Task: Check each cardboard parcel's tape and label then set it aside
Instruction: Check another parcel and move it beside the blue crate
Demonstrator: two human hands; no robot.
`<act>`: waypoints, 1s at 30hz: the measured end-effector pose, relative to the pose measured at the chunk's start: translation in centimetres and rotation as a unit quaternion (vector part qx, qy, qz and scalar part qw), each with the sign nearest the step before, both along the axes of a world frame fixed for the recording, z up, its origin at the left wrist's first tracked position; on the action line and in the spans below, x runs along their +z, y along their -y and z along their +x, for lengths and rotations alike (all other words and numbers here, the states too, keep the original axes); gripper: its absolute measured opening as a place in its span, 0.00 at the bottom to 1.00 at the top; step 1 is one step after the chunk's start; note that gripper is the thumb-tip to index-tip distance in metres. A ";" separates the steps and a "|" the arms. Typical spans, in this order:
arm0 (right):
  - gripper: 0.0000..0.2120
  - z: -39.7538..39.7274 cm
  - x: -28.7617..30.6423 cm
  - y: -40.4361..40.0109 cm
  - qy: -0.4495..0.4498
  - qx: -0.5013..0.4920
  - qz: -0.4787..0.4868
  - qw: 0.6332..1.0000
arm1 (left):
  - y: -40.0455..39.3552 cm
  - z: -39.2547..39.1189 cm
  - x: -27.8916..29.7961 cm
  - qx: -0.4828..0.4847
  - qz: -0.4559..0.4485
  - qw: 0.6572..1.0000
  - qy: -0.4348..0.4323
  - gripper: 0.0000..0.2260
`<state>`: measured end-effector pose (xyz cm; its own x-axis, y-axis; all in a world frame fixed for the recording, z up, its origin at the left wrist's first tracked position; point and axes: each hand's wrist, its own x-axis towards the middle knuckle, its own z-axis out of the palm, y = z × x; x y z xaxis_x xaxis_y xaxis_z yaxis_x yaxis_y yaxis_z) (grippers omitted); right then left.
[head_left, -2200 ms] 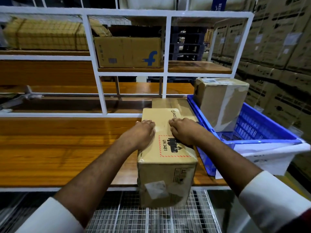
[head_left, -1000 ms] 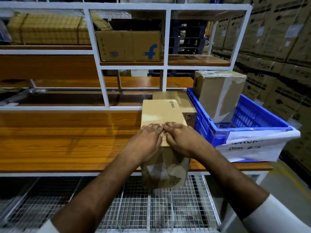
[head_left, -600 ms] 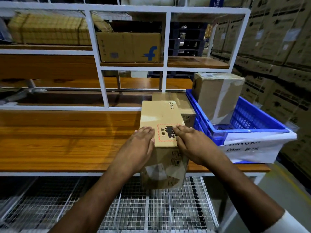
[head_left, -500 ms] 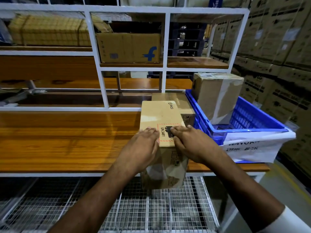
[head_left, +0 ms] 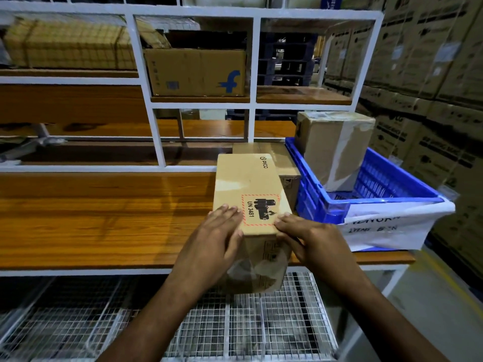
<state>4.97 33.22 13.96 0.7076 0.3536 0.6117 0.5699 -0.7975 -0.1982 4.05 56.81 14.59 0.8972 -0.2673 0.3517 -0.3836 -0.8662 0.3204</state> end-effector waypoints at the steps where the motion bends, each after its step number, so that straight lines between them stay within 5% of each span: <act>1: 0.13 -0.1 -0.6 0.2 0.007 0.014 0.044 0.999 | 0.0 -0.1 -0.2 0.000 -0.012 1.000 -0.003 0.23; 7: 0.36 0.7 -3.7 -0.4 -0.108 -0.029 0.238 0.965 | -0.2 1.5 -0.1 -0.012 -0.033 0.999 -0.017 0.29; 14: 0.31 1.4 -4.0 -0.9 -0.111 -0.020 0.289 0.951 | -0.2 1.6 -0.9 -0.004 -0.053 0.997 0.053 0.28; 21: 0.22 1.7 -1.5 -3.5 0.034 0.026 0.173 0.984 | 0.3 0.6 -1.9 -0.001 0.075 0.997 0.018 0.48; 25: 0.17 2.2 -1.8 -5.4 0.013 0.046 0.074 0.996 | -0.5 0.7 -3.9 -0.005 -0.046 0.997 -0.055 0.53; 30: 0.15 2.6 -3.5 -7.8 -0.001 0.057 -0.023 0.998 | -1.8 2.1 -5.9 0.019 -0.131 0.986 -0.098 0.43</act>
<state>7.54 40.98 10.50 0.6624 0.4599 0.5913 0.6575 -0.7352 -0.1648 6.11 58.63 8.69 0.9626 -0.1550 0.2221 -0.2603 -0.7564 0.6000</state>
